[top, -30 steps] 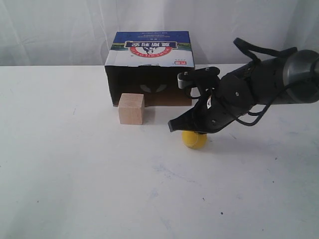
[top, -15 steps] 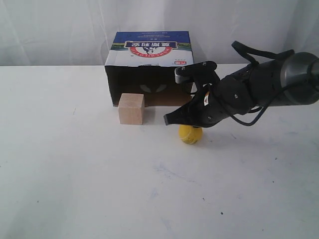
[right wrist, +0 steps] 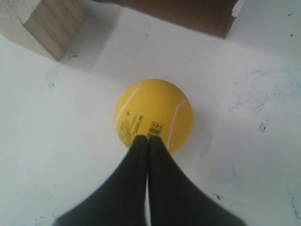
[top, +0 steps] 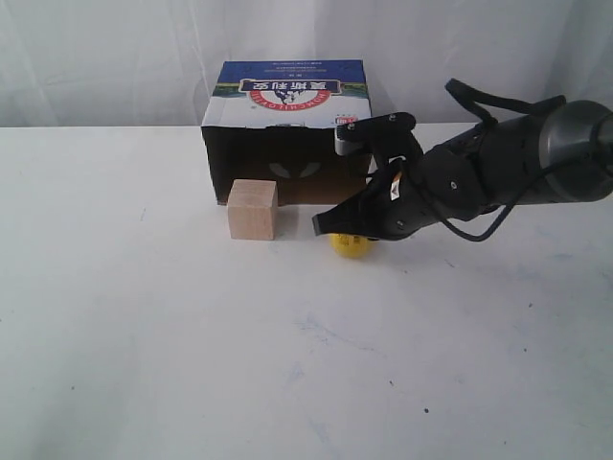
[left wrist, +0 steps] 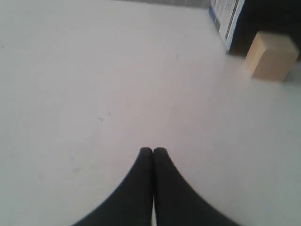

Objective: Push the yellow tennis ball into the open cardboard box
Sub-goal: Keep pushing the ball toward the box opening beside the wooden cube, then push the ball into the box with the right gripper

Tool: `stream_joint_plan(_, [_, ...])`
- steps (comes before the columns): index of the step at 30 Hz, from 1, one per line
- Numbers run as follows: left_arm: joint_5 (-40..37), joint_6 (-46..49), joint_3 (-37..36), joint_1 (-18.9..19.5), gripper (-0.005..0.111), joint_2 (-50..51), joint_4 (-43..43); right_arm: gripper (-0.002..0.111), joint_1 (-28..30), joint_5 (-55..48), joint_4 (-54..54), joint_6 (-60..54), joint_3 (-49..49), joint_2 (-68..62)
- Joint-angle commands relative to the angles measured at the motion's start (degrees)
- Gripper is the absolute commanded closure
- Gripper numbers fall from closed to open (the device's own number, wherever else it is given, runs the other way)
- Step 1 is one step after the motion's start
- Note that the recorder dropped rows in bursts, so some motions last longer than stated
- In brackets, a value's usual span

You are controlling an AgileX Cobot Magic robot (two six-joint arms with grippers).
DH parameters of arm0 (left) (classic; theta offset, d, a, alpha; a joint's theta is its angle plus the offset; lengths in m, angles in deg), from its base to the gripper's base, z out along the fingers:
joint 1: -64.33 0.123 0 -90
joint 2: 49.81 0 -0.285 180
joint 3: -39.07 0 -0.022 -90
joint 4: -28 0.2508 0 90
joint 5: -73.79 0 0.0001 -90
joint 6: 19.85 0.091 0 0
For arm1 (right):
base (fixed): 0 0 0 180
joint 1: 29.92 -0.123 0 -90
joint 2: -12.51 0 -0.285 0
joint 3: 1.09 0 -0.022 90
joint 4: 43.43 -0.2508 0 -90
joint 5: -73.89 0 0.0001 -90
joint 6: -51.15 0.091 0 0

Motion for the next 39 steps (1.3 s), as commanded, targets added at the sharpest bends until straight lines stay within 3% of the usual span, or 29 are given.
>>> stream_joint_plan(1, [8.04, -1.77, -0.08, 0.04, 0.107, -0.27, -15.98, 0.108, 0.55, 3.07, 0.03, -0.05, -0.05, -0.09])
stream_joint_plan(6, [12.59, -1.77, -0.08, 0.04, 0.107, -0.27, -25.71, 0.108, 0.55, 4.09, 0.03, -0.05, -0.05, -0.09])
stream_joint_plan(22, [11.53, 0.04, -0.08, 0.04, 0.107, -0.27, -25.86, 0.108, -0.54, 1.81, -1.16, 1.69, -0.05, -1.55])
stream_joint_plan(35, [3.01, 12.60, -0.08, 0.04, 0.107, -0.27, -3.66, 0.108, -0.54, 12.99, -1.52, 1.39, 2.67, -5.56])
stream_joint_plan(39, [-2.25, 12.15, -0.08, 0.04, 0.107, -0.27, 0.64, 0.108, -0.54, 10.75, -1.52, 2.91, 3.37, -6.12])
